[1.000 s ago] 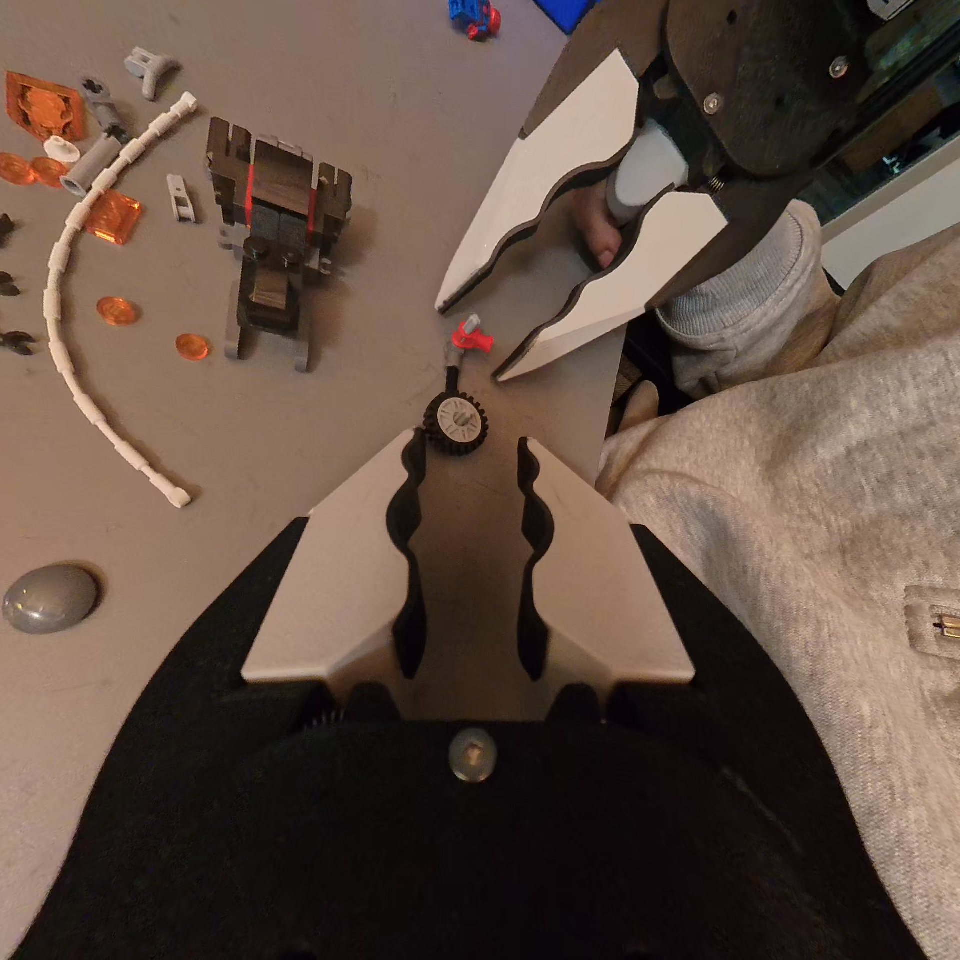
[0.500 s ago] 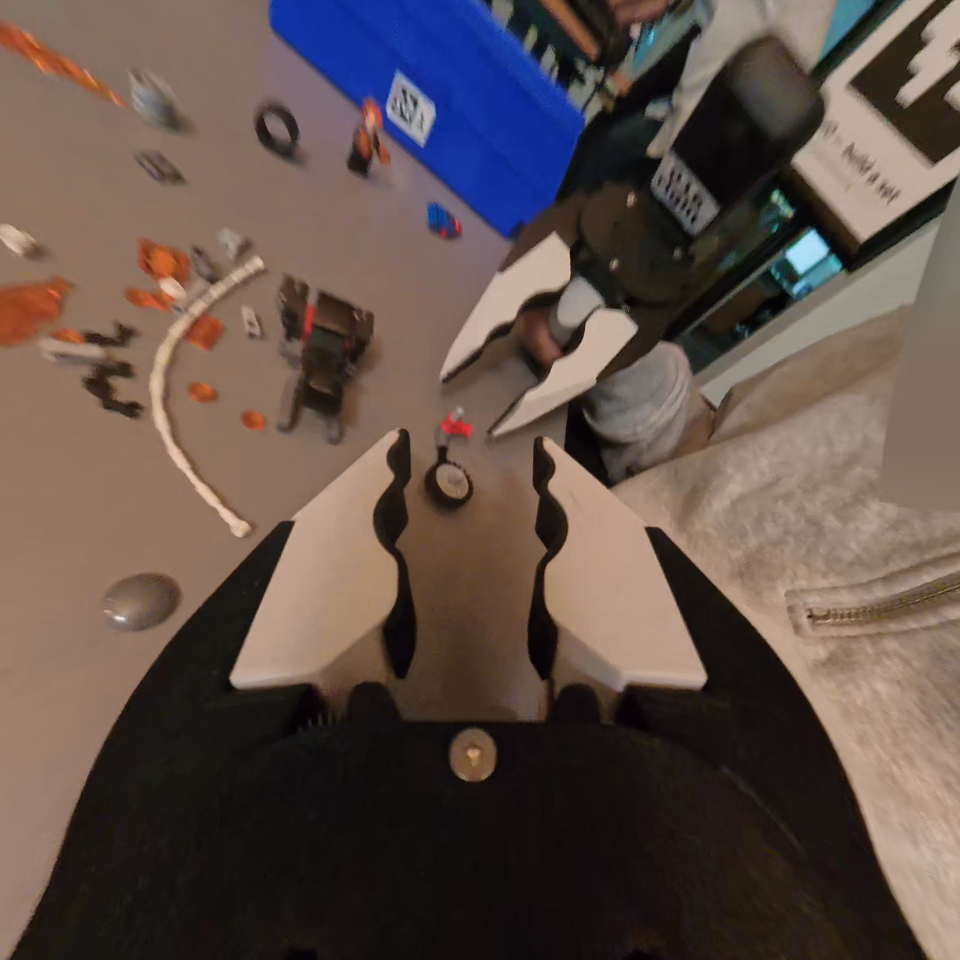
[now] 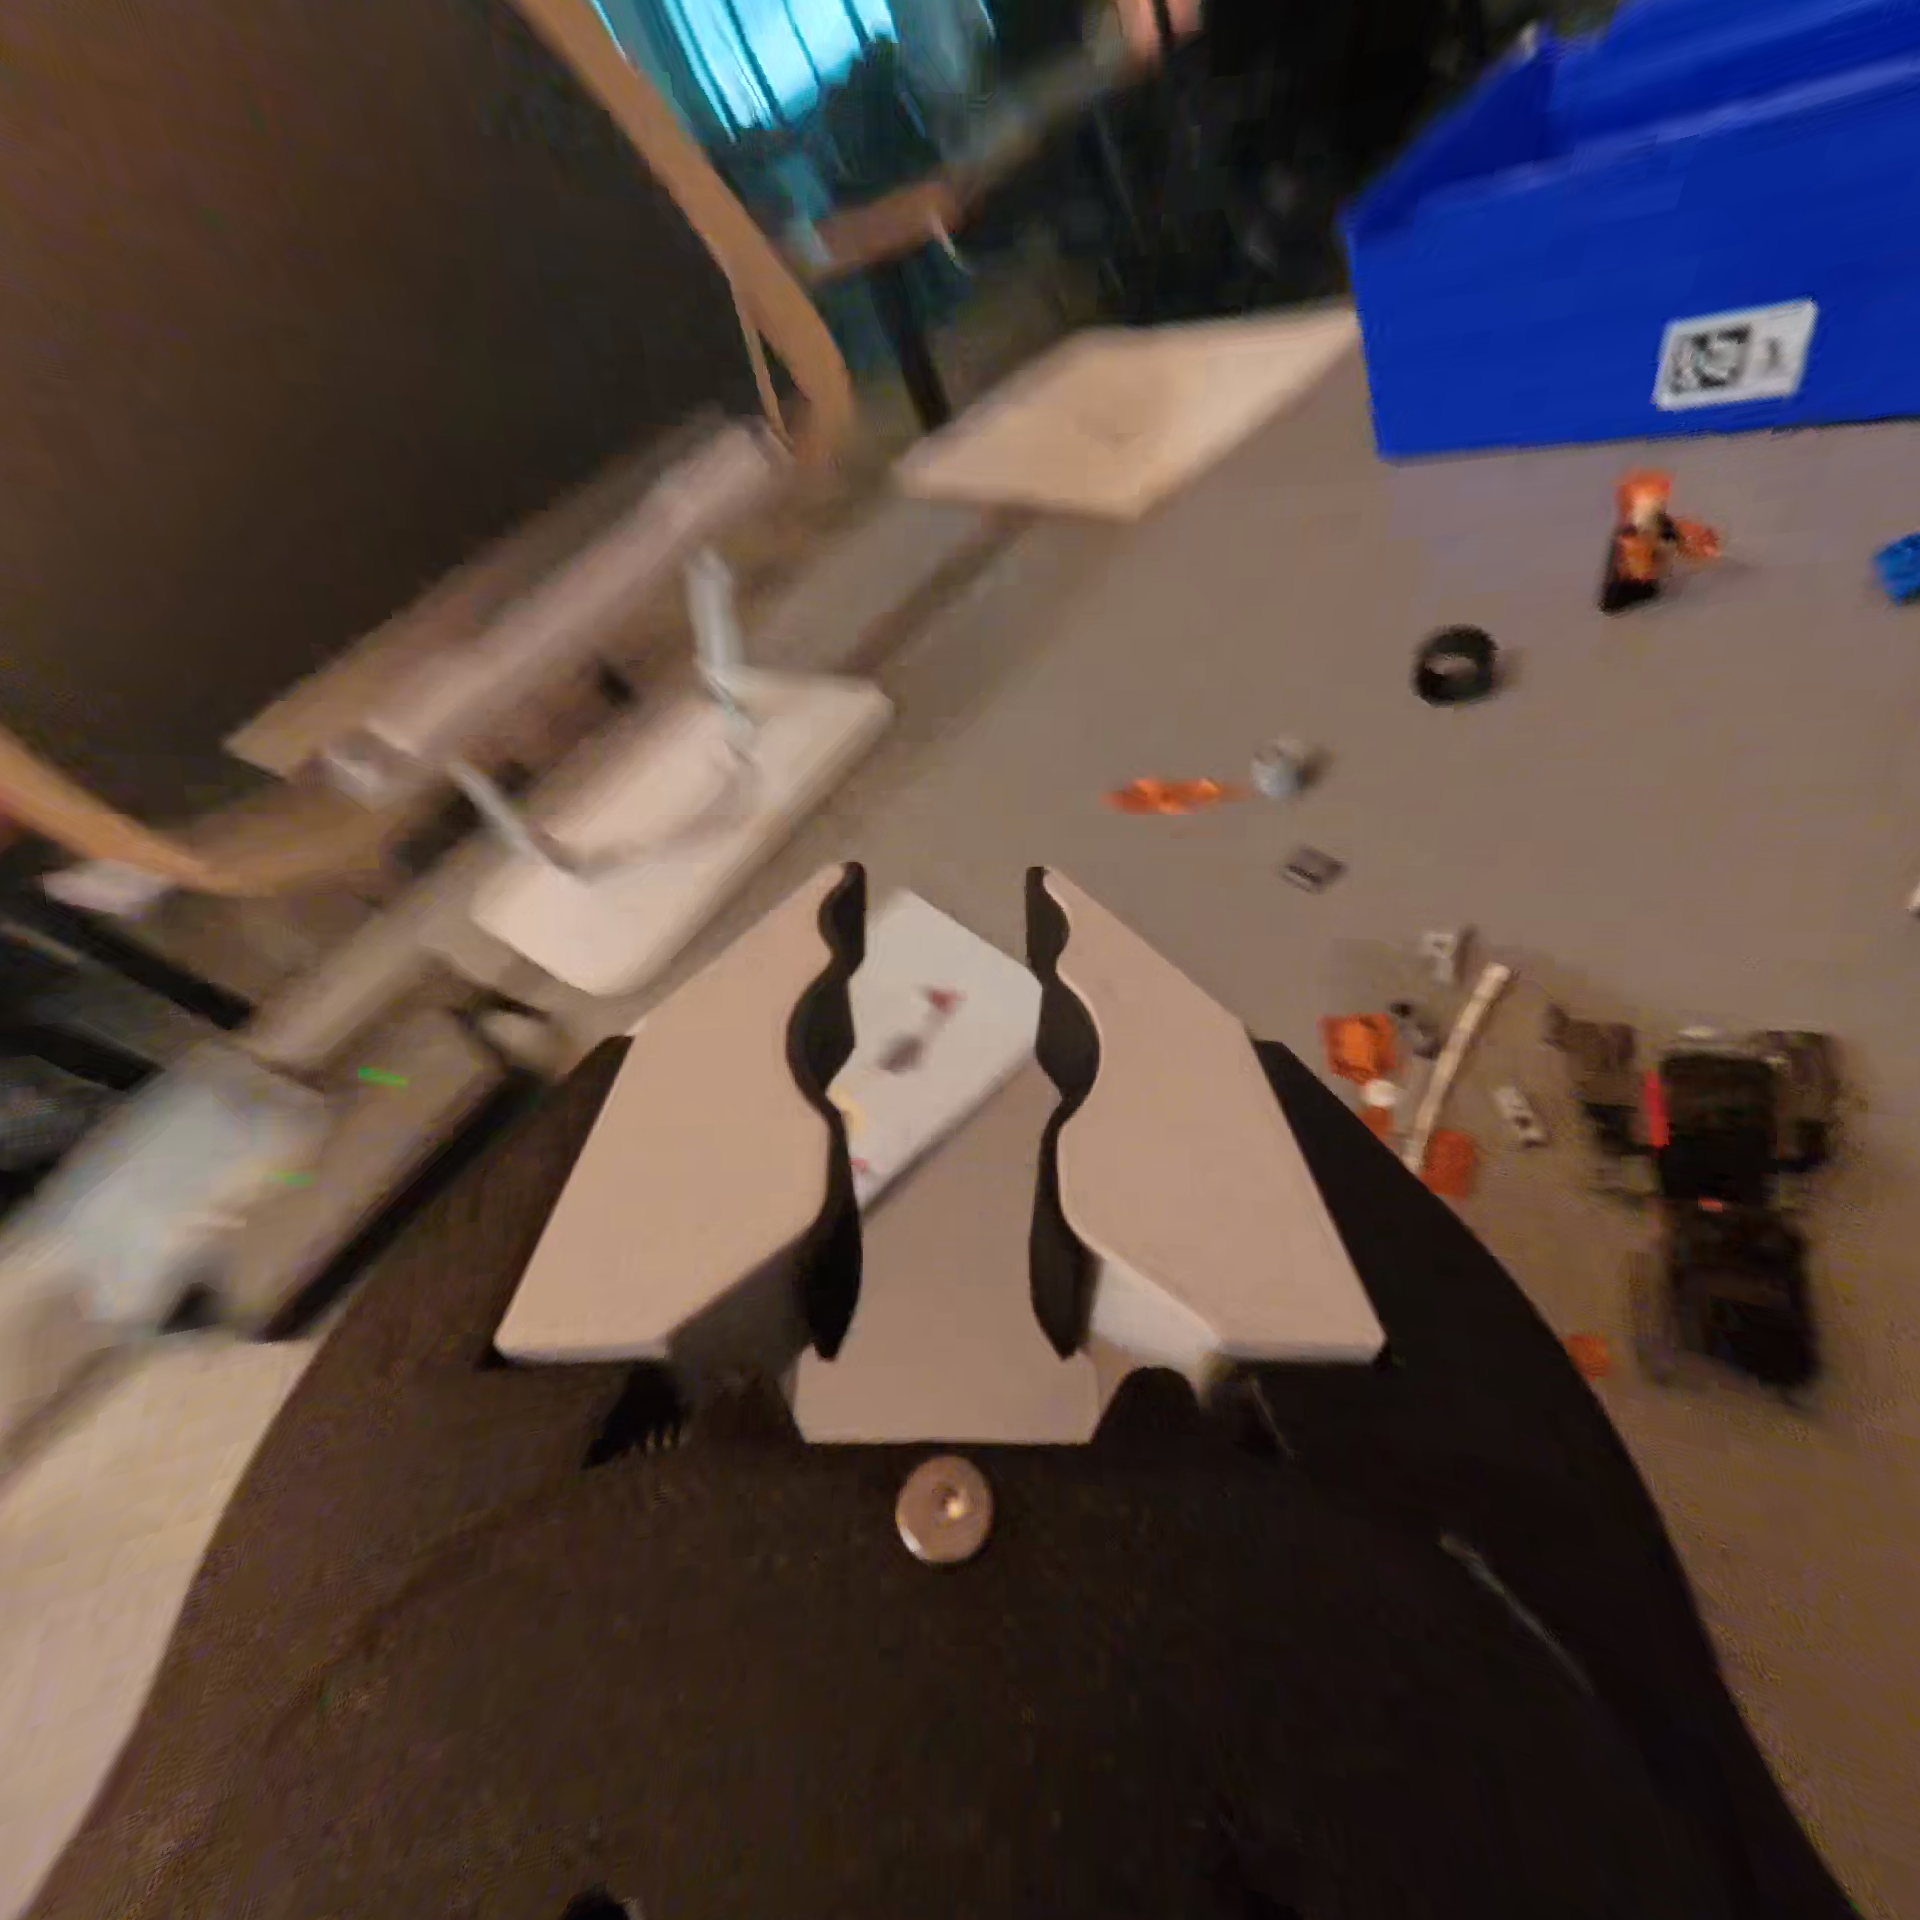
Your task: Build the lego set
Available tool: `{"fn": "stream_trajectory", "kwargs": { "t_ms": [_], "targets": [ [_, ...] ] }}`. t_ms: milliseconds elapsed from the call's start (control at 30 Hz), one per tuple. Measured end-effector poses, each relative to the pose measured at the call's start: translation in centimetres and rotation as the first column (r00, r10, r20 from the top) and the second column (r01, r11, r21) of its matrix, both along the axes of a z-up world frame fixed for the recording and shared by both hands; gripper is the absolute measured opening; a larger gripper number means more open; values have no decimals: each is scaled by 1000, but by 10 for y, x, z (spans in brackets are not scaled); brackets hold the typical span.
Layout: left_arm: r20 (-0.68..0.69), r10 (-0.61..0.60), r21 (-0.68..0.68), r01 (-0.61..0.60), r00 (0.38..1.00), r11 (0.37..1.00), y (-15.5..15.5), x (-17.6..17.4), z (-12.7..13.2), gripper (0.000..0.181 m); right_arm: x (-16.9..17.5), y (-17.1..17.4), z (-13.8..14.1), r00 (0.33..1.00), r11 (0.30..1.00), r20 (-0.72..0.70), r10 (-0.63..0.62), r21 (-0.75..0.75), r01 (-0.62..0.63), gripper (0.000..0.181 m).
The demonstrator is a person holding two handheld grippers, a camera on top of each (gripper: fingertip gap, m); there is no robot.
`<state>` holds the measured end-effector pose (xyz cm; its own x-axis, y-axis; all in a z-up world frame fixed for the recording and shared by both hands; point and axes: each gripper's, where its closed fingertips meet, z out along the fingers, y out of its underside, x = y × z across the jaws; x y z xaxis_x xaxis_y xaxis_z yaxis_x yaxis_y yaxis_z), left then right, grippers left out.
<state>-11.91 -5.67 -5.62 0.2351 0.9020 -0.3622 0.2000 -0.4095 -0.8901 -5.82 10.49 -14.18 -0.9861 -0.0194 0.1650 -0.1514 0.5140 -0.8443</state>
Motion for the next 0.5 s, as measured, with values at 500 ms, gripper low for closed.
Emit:
{"fn": "stream_trajectory", "kwargs": {
  "t_ms": [500],
  "targets": [
    [564,107,186,-252,819,950,-51,-66,-122,98,2,1,1,1000,1000,-3,9,-13,-9,30]
  ]
}}
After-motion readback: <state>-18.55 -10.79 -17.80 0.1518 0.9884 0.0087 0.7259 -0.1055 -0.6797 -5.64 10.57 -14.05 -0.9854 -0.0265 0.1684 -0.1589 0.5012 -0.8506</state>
